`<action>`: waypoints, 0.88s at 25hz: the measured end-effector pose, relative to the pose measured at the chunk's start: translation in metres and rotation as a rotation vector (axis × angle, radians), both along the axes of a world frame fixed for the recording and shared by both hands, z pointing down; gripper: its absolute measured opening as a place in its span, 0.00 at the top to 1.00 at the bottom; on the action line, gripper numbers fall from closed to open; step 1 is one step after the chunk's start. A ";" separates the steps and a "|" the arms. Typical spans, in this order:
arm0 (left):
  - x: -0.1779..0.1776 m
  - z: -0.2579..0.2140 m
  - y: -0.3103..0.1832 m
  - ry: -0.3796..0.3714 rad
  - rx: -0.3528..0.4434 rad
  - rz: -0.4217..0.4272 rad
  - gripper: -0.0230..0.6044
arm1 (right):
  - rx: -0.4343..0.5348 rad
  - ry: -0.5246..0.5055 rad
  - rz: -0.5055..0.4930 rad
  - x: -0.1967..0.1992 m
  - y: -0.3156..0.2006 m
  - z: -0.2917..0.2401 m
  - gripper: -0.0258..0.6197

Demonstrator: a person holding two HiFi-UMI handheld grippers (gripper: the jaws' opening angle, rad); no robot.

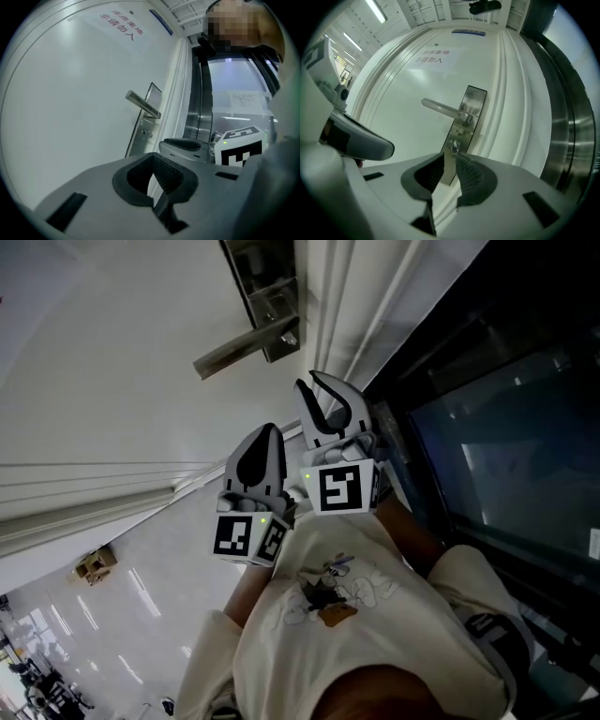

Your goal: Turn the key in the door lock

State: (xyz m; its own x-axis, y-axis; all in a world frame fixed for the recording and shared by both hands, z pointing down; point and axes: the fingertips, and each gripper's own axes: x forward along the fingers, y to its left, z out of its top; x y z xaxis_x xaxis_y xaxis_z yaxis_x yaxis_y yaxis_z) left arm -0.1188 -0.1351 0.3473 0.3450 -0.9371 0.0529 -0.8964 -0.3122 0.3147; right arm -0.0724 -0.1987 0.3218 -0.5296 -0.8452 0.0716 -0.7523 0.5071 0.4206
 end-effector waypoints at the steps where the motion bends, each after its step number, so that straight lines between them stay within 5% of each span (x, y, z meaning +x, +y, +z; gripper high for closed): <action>1: 0.000 -0.001 -0.006 0.004 0.000 0.000 0.95 | 0.011 -0.006 0.000 0.001 -0.004 -0.004 0.84; 6: 0.005 -0.017 -0.045 0.074 0.025 0.032 0.95 | -0.006 -0.053 0.049 0.023 -0.018 -0.012 0.84; 9: 0.011 -0.023 -0.065 0.107 0.033 0.032 0.83 | -0.032 -0.059 0.061 0.036 -0.011 -0.009 0.84; 17: 0.029 -0.037 -0.113 0.174 0.033 -0.050 0.79 | -0.094 -0.079 0.131 0.080 0.000 -0.002 0.84; 22: 0.024 -0.033 -0.125 0.137 0.036 -0.136 0.83 | -0.149 -0.084 0.143 0.088 0.012 0.013 0.84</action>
